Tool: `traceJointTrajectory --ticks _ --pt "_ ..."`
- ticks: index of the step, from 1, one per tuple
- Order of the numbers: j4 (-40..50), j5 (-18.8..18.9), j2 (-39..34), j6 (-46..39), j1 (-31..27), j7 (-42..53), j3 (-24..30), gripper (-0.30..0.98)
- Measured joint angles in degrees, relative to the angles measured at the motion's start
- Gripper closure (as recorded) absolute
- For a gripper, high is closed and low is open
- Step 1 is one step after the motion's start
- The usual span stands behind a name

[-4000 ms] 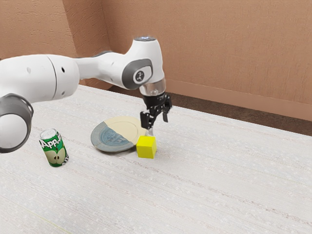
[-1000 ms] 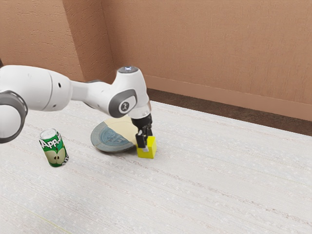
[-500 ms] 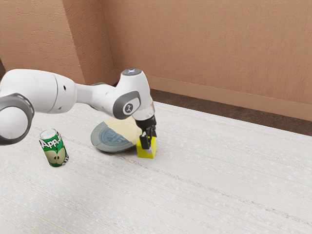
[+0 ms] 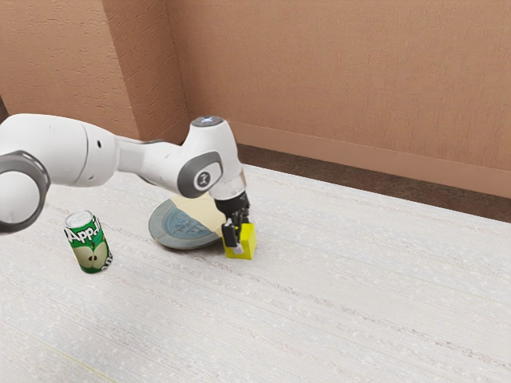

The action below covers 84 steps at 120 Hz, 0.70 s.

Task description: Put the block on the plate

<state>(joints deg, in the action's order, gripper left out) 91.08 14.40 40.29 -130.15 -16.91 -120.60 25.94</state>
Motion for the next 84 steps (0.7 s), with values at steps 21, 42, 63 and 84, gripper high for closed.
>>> traceJointTrajectory --ticks 21,42,63,84 --pt "0.16 0.04 0.12 -0.16 -0.35 0.40 0.25 0.00" --pt "0.44 0.27 0.28 -0.48 -0.64 0.70 0.33 0.03" --pt "0.48 0.35 0.27 -0.82 -0.58 0.92 0.33 0.11" --pt "0.46 0.36 0.28 -0.98 -0.52 1.07 0.34 0.17"
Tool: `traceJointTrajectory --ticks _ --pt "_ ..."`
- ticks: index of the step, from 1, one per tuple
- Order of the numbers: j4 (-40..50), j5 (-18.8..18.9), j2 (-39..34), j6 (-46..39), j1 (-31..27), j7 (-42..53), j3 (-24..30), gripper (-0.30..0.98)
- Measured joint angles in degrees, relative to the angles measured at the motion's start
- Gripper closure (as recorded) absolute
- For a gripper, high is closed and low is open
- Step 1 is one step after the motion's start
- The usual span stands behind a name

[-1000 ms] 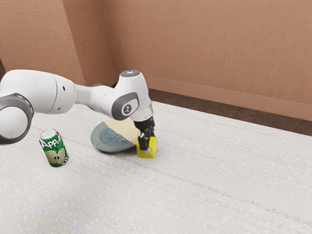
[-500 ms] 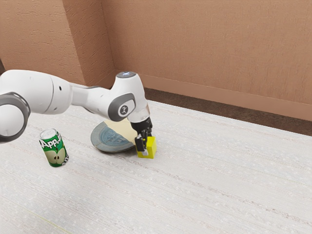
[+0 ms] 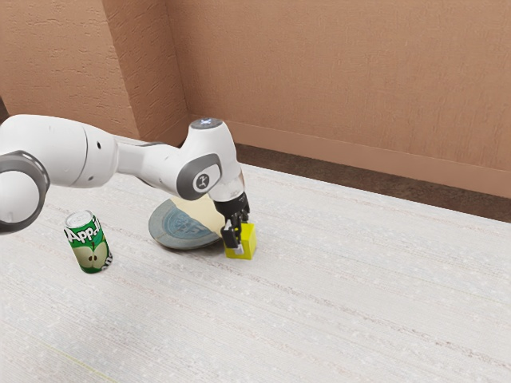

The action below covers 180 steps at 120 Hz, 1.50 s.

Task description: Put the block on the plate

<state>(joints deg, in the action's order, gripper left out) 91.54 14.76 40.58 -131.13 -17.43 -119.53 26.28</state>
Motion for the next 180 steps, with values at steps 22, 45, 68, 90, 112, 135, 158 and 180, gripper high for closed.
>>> traceJointTrajectory --ticks 22,45,68,90,112,135,158,180 --pt "0.02 0.00 0.00 -0.10 0.08 0.11 0.00 0.23" --pt "0.04 0.00 -0.03 -0.14 0.11 0.18 0.01 0.25" --pt "0.06 0.00 -0.90 0.11 0.24 0.20 0.22 0.26" --pt "0.44 -0.01 -2.70 0.54 0.68 0.14 0.95 0.27" --pt "0.75 -0.01 -6.21 2.07 2.25 0.02 1.55 0.28" --pt "-2.70 2.51 -7.04 6.46 2.69 0.01 4.31 0.29" --pt "-12.79 4.13 -2.36 13.57 2.35 1.65 5.14 0.31" --pt "-24.03 4.43 3.40 21.34 1.70 5.54 4.88 0.32"
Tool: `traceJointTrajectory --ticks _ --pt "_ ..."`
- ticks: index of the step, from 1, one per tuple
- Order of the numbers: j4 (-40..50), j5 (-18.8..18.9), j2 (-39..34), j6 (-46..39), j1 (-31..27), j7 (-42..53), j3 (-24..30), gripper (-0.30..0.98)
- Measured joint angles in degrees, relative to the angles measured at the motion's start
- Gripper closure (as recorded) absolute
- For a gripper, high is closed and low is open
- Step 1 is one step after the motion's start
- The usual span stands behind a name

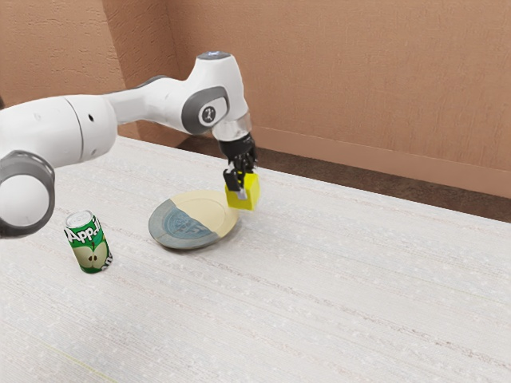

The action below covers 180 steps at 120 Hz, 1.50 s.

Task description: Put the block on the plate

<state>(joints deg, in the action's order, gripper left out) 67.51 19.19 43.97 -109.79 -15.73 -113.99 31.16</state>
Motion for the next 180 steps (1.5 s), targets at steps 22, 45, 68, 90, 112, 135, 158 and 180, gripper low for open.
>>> traceJointTrajectory --ticks 22,45,68,90,112,135,158,180 --pt "-9.77 0.10 6.49 6.44 -1.21 4.95 0.03 0.32" --pt "-16.19 0.39 11.09 10.27 -2.59 10.60 0.02 0.33" --pt "-18.17 0.96 12.42 12.78 -4.54 15.69 -0.02 0.32" --pt "-17.72 -0.20 12.40 13.54 -7.82 20.09 -0.13 0.32" --pt "-17.58 -1.19 13.32 13.78 -8.51 23.52 -0.12 0.32" --pt "-17.70 -1.35 13.91 14.01 -8.27 26.45 -0.11 0.24" --pt "-17.70 -1.35 13.66 14.16 -8.10 28.83 -0.06 0.10" --pt "-17.61 -1.35 12.01 14.21 -7.37 30.46 0.00 0.04"
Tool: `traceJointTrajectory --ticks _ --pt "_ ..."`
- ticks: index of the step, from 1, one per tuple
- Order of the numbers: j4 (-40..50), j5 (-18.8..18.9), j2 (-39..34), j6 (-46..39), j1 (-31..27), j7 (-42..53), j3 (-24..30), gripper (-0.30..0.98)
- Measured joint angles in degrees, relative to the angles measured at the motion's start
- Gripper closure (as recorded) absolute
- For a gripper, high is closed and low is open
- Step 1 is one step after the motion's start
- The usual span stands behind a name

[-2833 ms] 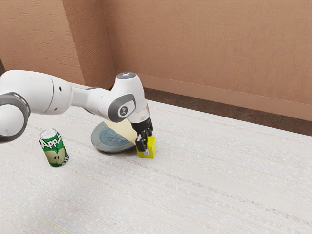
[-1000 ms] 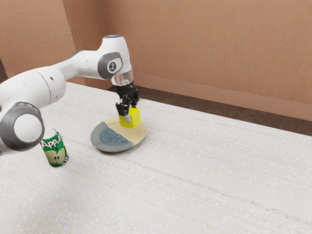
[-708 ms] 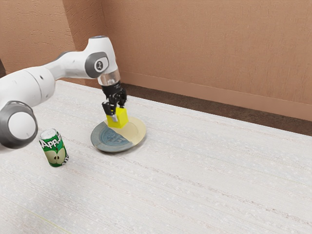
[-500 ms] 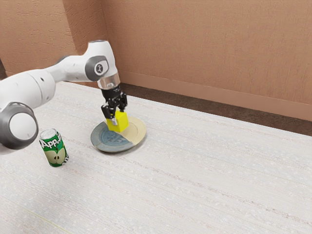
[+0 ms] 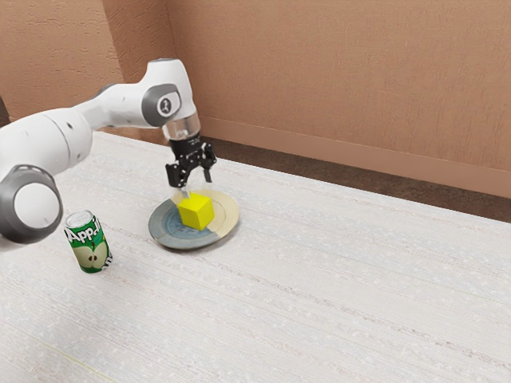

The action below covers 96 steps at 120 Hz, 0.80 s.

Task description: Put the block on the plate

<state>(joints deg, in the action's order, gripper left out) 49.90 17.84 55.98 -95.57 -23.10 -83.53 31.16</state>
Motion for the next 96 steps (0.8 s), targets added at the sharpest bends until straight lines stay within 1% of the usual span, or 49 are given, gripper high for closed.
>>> traceJointTrajectory --ticks 18,30,37,44,55,66,68,74,80,87,96 --pt "0.96 0.06 -4.42 0.19 1.69 1.06 -0.14 0.02" --pt "5.31 0.04 -10.83 0.97 3.39 1.81 -0.15 0.01" --pt "8.46 0.00 -15.21 1.82 5.06 2.20 -0.11 0.01" --pt "9.75 -0.09 -18.94 3.44 7.22 2.66 0.05 0.01" --pt "11.82 -1.82 -25.10 6.93 10.40 3.78 0.00 0.00" --pt "20.06 -4.46 -34.54 9.50 12.77 5.55 -0.68 0.00" --pt "21.54 -5.22 -36.25 9.86 13.32 6.12 -1.58 0.00" --pt "26.11 -8.81 -41.25 10.82 17.15 8.78 -9.26 0.00" --pt "30.27 -11.46 -45.65 11.57 21.07 11.92 -15.91 0.00" --pt "34.37 -13.46 -50.18 12.23 26.51 15.98 -22.84 0.00" --pt "36.25 -14.96 -52.31 12.73 31.55 22.04 -29.39 0.00"
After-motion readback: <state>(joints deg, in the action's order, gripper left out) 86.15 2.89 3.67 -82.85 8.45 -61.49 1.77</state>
